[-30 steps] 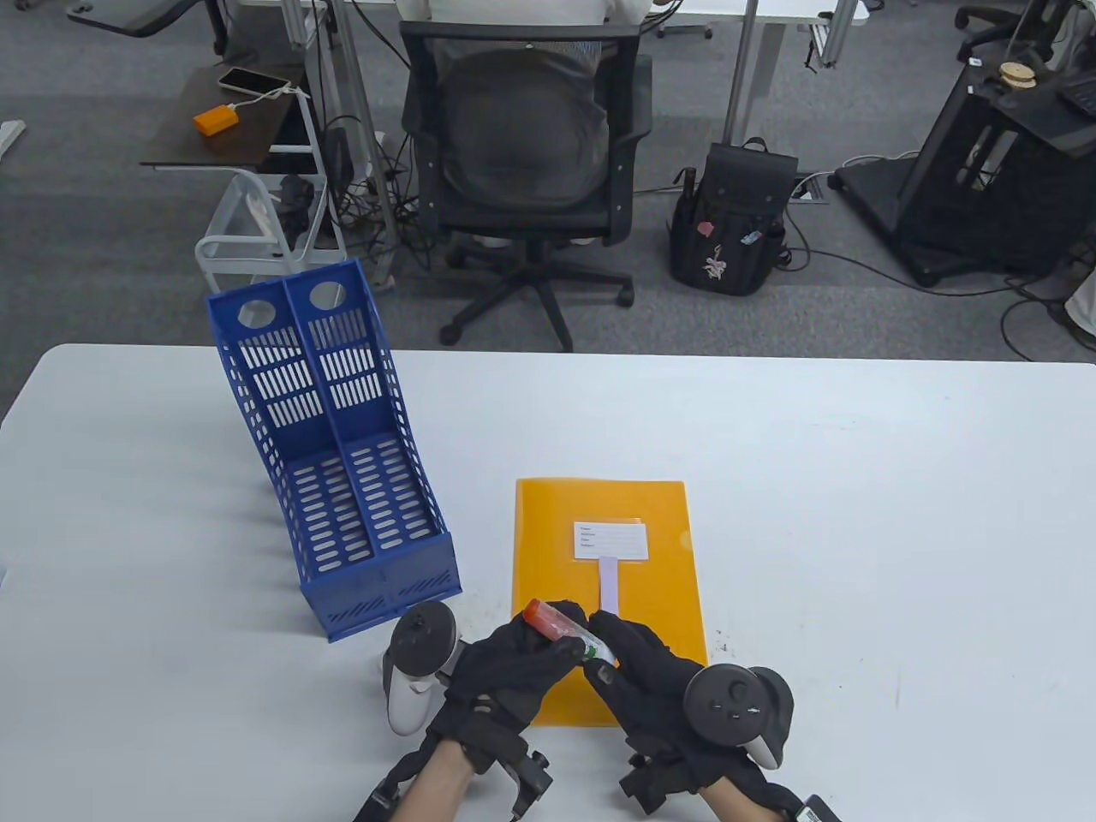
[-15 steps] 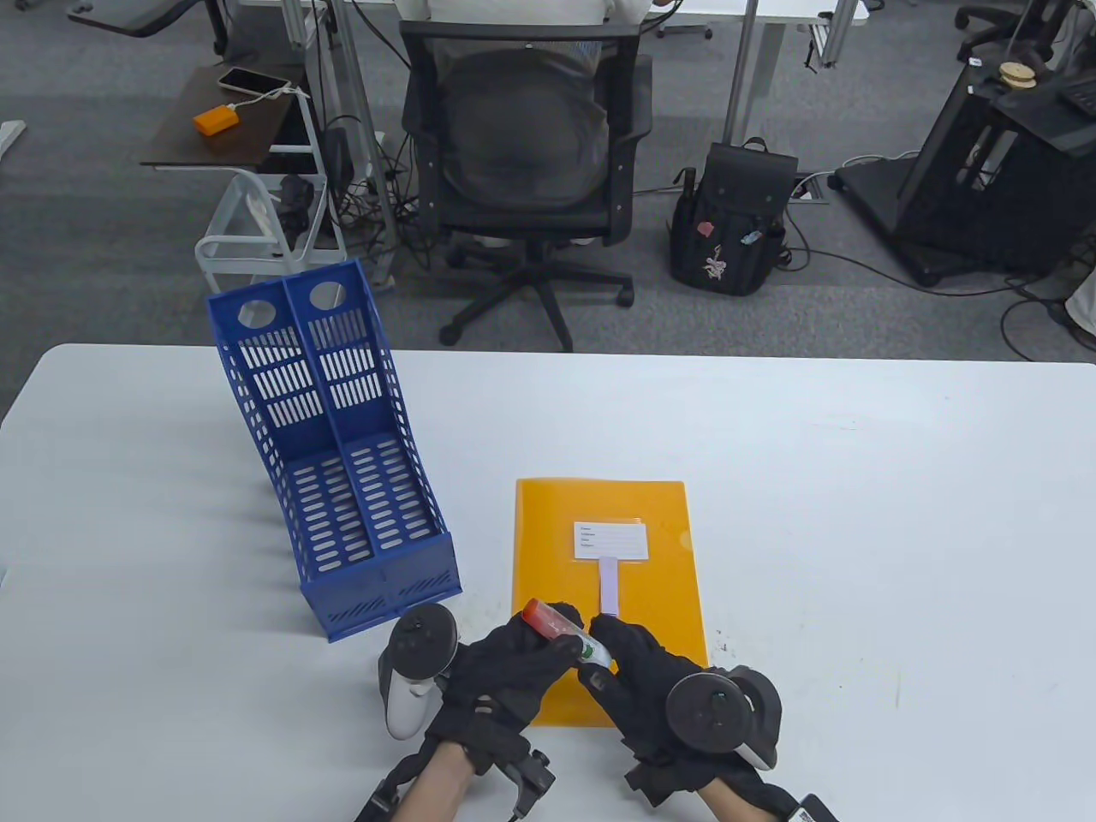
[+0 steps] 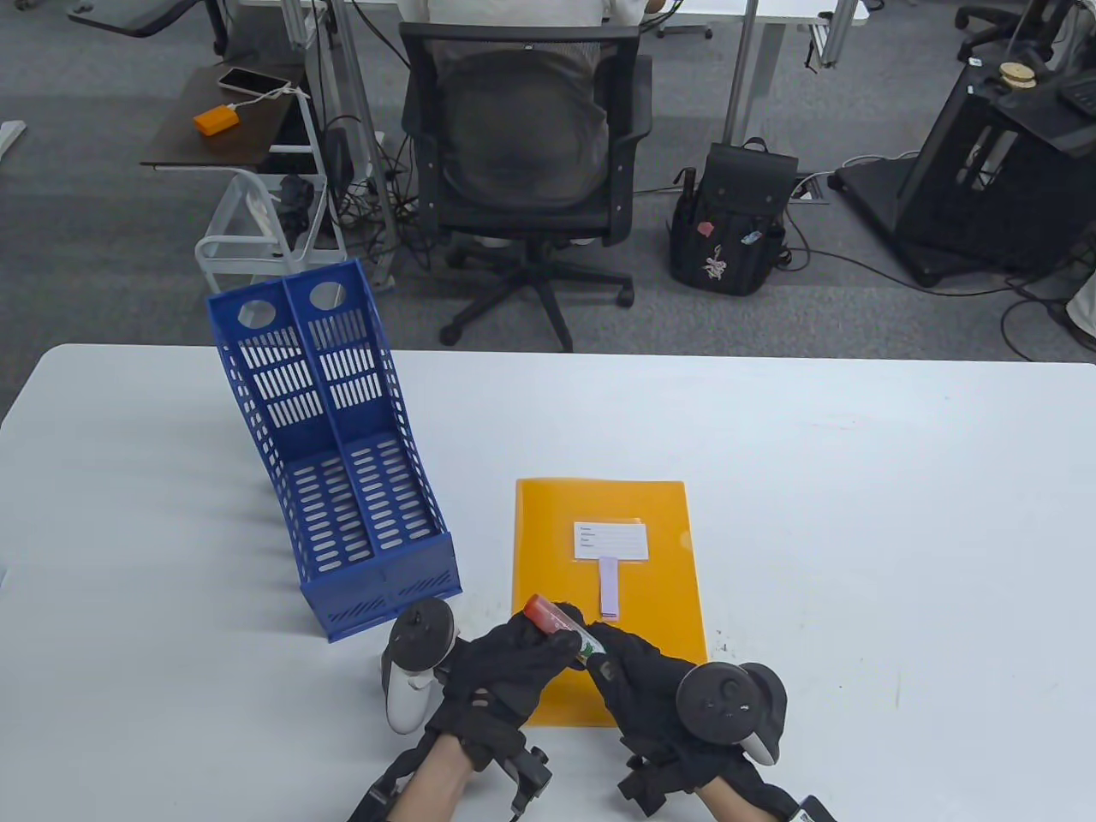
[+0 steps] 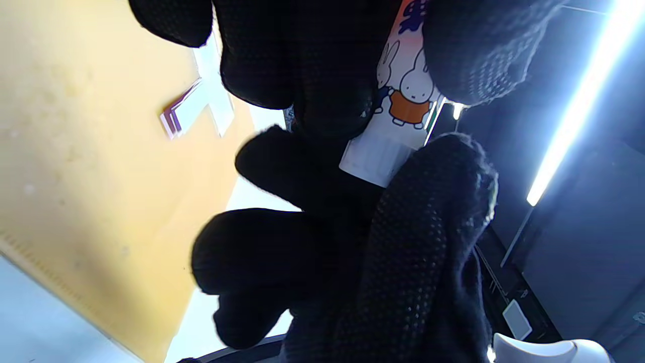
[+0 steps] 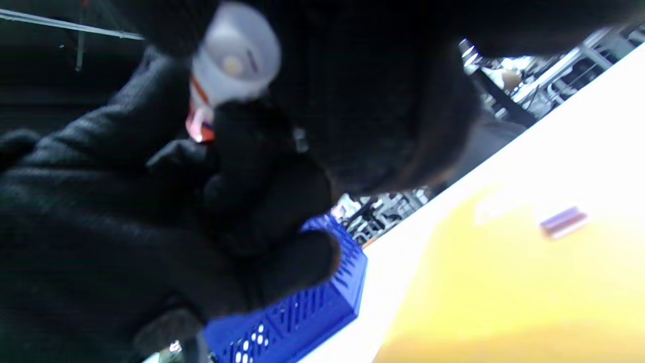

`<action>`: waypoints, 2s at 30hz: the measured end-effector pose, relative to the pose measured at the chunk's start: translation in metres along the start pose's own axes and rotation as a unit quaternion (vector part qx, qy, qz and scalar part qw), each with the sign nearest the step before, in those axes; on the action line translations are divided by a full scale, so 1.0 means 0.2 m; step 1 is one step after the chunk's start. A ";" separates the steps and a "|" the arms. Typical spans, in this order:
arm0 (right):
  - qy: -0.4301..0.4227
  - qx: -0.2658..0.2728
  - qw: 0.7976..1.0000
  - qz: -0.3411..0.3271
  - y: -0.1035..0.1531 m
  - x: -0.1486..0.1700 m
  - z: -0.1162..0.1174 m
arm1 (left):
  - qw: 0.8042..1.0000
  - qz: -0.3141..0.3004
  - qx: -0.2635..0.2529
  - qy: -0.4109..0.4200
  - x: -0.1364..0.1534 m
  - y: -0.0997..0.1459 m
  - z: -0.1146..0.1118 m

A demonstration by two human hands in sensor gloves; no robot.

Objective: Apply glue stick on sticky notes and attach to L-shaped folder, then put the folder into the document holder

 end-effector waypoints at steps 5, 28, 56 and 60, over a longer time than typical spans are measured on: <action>0.081 0.021 0.996 -0.018 0.01 -0.04 -0.02 | 1.000 -0.007 0.003 -0.028 -0.02 0.00 0.00; 0.107 0.007 0.994 -0.031 0.01 -0.03 -0.01 | 1.000 0.007 0.008 -0.029 0.01 0.00 -0.02; -0.038 -0.055 0.997 0.036 0.01 0.08 0.04 | 0.999 -0.005 0.018 -0.034 0.00 0.00 0.00; -0.055 -0.043 0.996 0.048 0.01 0.08 0.05 | 0.999 0.004 0.018 -0.050 0.01 0.00 0.01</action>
Point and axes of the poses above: the tracker on the back of each hand, its own x axis roughly to the little-finger side, its own y axis roughly from the fingertips to the wrist, z = x × y, the point moved 4 cm from there along -y, roughly from the wrist to the fingertips, and after that the axes turned 7 degrees about -z, right-handed, at the moved point
